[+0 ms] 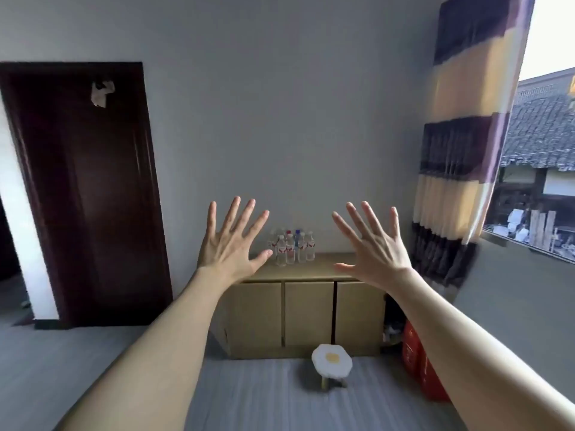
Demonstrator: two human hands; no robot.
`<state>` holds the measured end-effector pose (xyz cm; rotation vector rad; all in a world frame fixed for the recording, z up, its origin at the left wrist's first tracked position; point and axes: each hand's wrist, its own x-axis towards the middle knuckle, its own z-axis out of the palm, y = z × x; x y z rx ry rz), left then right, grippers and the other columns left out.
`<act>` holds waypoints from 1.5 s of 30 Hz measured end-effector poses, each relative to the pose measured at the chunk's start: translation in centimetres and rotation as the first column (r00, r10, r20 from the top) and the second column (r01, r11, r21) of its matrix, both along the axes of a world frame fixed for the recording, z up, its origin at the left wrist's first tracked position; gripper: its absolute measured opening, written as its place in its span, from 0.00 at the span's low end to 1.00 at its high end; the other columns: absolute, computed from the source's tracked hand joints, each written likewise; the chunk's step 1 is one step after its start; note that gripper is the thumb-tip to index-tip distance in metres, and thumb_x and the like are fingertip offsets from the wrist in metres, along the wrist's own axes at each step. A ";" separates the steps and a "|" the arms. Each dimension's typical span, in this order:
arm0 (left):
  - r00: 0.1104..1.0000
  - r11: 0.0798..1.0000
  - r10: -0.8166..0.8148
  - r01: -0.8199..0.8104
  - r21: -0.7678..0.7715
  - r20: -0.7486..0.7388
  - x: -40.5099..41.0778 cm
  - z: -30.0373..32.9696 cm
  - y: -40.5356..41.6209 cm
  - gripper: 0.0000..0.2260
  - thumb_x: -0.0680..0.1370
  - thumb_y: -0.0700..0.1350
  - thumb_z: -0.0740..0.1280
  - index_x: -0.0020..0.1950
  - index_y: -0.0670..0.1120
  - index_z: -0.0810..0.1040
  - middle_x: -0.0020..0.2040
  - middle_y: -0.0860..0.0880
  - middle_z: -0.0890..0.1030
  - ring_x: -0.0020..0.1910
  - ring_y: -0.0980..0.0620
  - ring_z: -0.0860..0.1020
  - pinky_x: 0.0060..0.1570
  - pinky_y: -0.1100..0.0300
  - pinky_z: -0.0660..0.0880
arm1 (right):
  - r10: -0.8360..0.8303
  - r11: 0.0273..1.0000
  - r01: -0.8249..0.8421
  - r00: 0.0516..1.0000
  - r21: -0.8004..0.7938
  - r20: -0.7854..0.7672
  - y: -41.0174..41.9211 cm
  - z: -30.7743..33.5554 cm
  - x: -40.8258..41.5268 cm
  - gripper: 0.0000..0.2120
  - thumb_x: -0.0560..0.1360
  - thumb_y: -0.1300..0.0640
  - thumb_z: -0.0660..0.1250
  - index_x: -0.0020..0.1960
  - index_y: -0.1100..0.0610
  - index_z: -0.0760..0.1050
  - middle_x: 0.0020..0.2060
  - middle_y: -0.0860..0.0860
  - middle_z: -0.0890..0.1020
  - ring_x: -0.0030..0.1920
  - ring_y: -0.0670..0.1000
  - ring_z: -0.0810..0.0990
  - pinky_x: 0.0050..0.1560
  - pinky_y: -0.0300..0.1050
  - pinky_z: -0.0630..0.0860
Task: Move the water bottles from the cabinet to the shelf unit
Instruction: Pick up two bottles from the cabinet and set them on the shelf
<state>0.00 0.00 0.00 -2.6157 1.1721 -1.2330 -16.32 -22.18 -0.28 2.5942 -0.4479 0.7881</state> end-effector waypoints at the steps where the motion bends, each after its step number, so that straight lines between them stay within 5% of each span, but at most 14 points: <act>1: 0.999 1.000 0.015 -0.014 0.021 -0.032 0.9 -0.6 -0.7 0.33 0.67 0.67 0.33 0.69 0.56 0.31 0.72 0.49 0.34 0.71 0.47 0.32 0.62 0.41 0.23 | -0.016 1.000 0.017 1.000 0.011 -0.019 -0.5 -0.5 1.0 0.47 0.67 0.27 0.55 0.68 0.42 0.26 0.75 0.50 0.39 0.75 0.55 0.37 0.67 0.67 0.31; 10: 0.997 0.998 -0.038 0.041 0.043 -0.059 17.2 -5.5 -9.4 0.32 0.67 0.66 0.33 0.69 0.57 0.31 0.73 0.49 0.34 0.71 0.47 0.32 0.64 0.42 0.26 | -0.012 0.998 0.014 1.000 0.062 -0.026 -8.6 -4.6 17.2 0.47 0.68 0.30 0.59 0.71 0.42 0.31 0.76 0.50 0.42 0.75 0.55 0.38 0.68 0.66 0.33; 14: 0.992 0.997 -0.070 0.074 0.034 -0.100 24.0 -6.7 -13.8 0.32 0.69 0.66 0.37 0.70 0.56 0.38 0.76 0.47 0.45 0.72 0.47 0.37 0.66 0.43 0.28 | -0.027 0.997 0.029 0.999 0.078 -0.035 -12.9 -5.4 23.7 0.46 0.69 0.31 0.59 0.72 0.43 0.33 0.76 0.50 0.42 0.75 0.55 0.39 0.69 0.66 0.34; 22: 0.977 0.993 -0.092 0.105 0.056 -0.194 36.5 -9.2 -23.7 0.30 0.71 0.66 0.39 0.70 0.56 0.39 0.76 0.47 0.49 0.74 0.46 0.41 0.66 0.44 0.29 | -0.014 0.993 0.022 0.997 0.112 -0.070 -22.6 -7.5 36.5 0.44 0.69 0.32 0.59 0.72 0.43 0.34 0.76 0.51 0.44 0.75 0.56 0.41 0.70 0.67 0.37; 30: 0.978 0.997 -0.041 0.053 0.057 -0.207 50.5 -9.4 -34.3 0.35 0.67 0.67 0.33 0.73 0.56 0.39 0.76 0.48 0.42 0.72 0.48 0.35 0.64 0.46 0.25 | 0.073 0.991 -0.061 0.993 0.119 -0.097 -33.2 -9.1 52.0 0.42 0.70 0.33 0.60 0.74 0.44 0.41 0.76 0.51 0.47 0.75 0.57 0.42 0.68 0.65 0.33; 45: 0.933 0.983 -0.151 0.176 0.051 -0.326 73.1 -14.4 -51.1 0.33 0.70 0.65 0.36 0.73 0.56 0.40 0.76 0.49 0.44 0.73 0.49 0.37 0.70 0.46 0.32 | 0.132 0.949 -0.079 0.979 0.305 -0.156 -46.5 -15.6 77.2 0.40 0.72 0.34 0.57 0.72 0.42 0.35 0.76 0.51 0.45 0.76 0.56 0.42 0.70 0.64 0.36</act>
